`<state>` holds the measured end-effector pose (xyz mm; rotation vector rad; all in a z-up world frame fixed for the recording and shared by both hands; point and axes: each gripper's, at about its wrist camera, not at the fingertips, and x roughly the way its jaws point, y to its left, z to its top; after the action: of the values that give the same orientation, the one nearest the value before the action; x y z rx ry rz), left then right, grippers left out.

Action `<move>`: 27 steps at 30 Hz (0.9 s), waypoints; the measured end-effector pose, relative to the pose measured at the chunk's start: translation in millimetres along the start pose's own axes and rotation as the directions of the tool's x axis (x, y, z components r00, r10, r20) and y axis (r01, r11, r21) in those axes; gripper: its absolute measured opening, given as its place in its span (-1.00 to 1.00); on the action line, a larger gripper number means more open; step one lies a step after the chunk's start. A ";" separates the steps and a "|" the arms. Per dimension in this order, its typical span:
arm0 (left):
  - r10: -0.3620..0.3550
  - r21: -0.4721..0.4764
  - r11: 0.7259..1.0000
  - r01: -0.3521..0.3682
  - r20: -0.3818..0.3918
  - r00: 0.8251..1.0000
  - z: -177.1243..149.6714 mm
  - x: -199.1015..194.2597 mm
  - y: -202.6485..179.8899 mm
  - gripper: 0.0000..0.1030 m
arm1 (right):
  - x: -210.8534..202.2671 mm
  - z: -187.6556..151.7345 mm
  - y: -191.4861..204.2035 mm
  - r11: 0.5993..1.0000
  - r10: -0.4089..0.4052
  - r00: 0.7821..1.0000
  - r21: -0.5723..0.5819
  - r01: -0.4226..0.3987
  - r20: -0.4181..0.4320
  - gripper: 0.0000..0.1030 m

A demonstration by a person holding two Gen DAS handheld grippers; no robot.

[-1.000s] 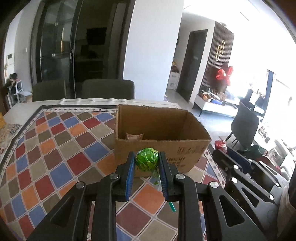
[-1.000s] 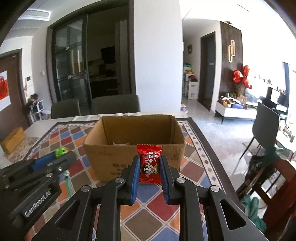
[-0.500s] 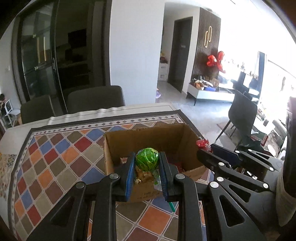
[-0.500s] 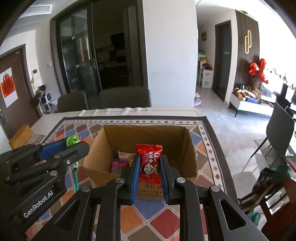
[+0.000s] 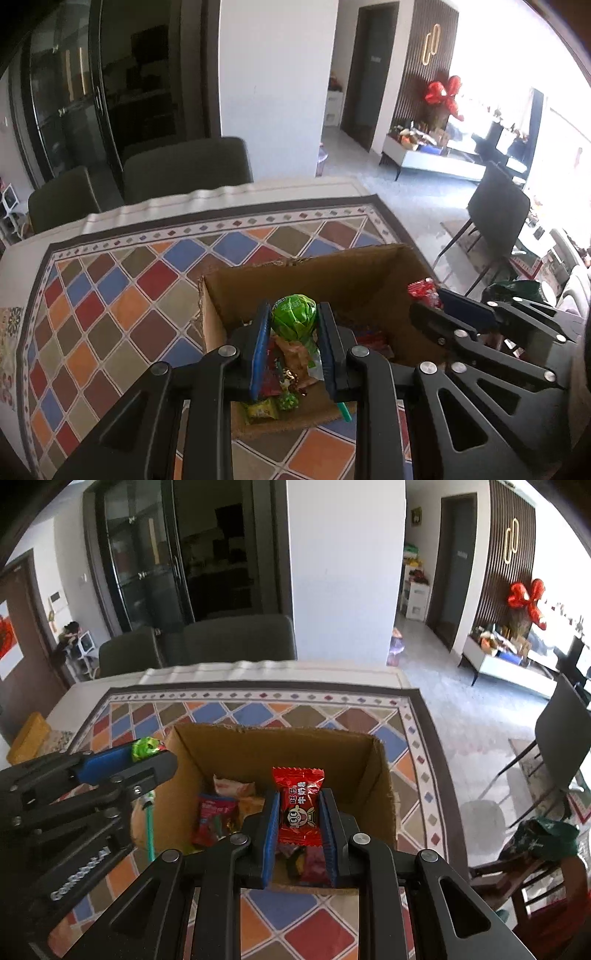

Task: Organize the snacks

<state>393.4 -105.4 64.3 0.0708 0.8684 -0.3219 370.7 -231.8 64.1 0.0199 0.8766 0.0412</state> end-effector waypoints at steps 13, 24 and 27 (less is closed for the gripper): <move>0.086 0.030 0.996 -0.087 0.038 0.996 -17.1 -15.0 -0.7 -0.02 | 4.4 -10.6 -2.9 0.999 -0.053 0.998 -0.008 0.053 -0.029 -0.15; 0.152 -0.001 0.988 -0.155 0.182 0.971 -69.9 -81.7 -9.0 0.44 | -54.2 -57.3 -4.2 0.997 -0.071 0.993 0.020 0.070 0.098 0.24; 0.197 0.011 0.979 -0.206 0.243 0.950 -87.6 -102.3 -14.2 0.59 | -71.4 -73.7 -2.4 0.996 -0.088 0.987 0.026 0.085 0.138 0.27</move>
<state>262.9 -76.7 86.3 0.1503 0.6078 -0.1503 268.4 -237.4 71.8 0.0031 0.7372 -0.0493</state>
